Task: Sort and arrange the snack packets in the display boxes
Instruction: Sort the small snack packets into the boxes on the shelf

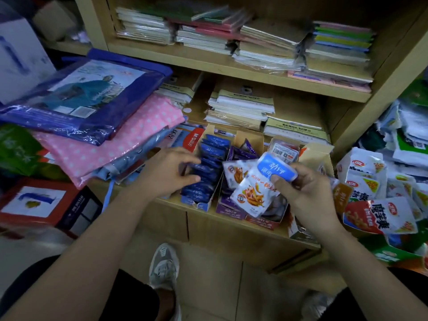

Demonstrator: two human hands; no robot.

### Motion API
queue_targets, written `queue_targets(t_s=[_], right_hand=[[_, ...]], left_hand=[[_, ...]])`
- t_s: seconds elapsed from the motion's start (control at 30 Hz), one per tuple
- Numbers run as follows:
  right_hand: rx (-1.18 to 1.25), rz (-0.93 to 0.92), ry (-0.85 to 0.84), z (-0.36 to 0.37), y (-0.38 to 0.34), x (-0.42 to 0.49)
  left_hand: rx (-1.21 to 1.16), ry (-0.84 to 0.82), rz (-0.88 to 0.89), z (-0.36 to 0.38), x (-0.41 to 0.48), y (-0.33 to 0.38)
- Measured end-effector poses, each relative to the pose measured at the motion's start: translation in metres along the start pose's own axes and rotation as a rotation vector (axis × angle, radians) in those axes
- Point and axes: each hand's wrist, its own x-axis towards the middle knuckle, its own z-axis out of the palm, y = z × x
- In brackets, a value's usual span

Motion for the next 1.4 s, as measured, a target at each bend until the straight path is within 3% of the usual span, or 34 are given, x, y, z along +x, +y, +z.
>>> queue_targets(t_s=[0.13,0.23,0.3,0.47,0.5,0.6,0.87,1.07,1.13,1.27,1.4], right_hand=[[-0.028,-0.116,0.2,0.013,-0.018,0.008],[-0.1,-0.22,0.244,0.029,-0.036,0.018],[-0.137,-0.249,0.237,0.039,-0.042,0.026],[-0.049,-0.266,0.323,0.05,-0.05,0.038],[-0.017,-0.268,0.34,0.051,-0.052,0.038],[-0.034,-0.264,0.333,0.053,-0.048,0.038],[-0.12,-0.241,0.34,0.053,-0.032,0.026],[-0.129,-0.233,0.331,0.051,-0.023,0.023],[-0.127,-0.238,0.339,0.051,-0.02,0.023],[-0.078,-0.253,0.407,0.053,-0.024,0.03],[-0.057,-0.257,0.387,0.063,-0.034,0.043]], left_hand=[[-0.069,0.242,-0.067,0.011,0.007,0.007],[0.02,0.381,-0.167,0.008,0.01,0.011],[0.053,0.304,-0.143,0.002,0.007,0.011],[-0.089,-0.28,-0.08,-0.005,-0.014,-0.002],[-0.071,-0.334,-0.04,-0.003,-0.018,-0.004],[-0.045,-0.212,0.031,0.007,-0.018,-0.009],[-0.23,0.162,-0.114,0.013,-0.001,0.005],[-0.209,0.258,-0.127,0.015,0.0,0.008],[-0.168,0.2,-0.16,0.011,-0.005,0.009],[-0.076,-0.087,-0.17,0.011,-0.019,0.016],[-0.158,-0.124,-0.193,0.015,-0.022,0.016]])
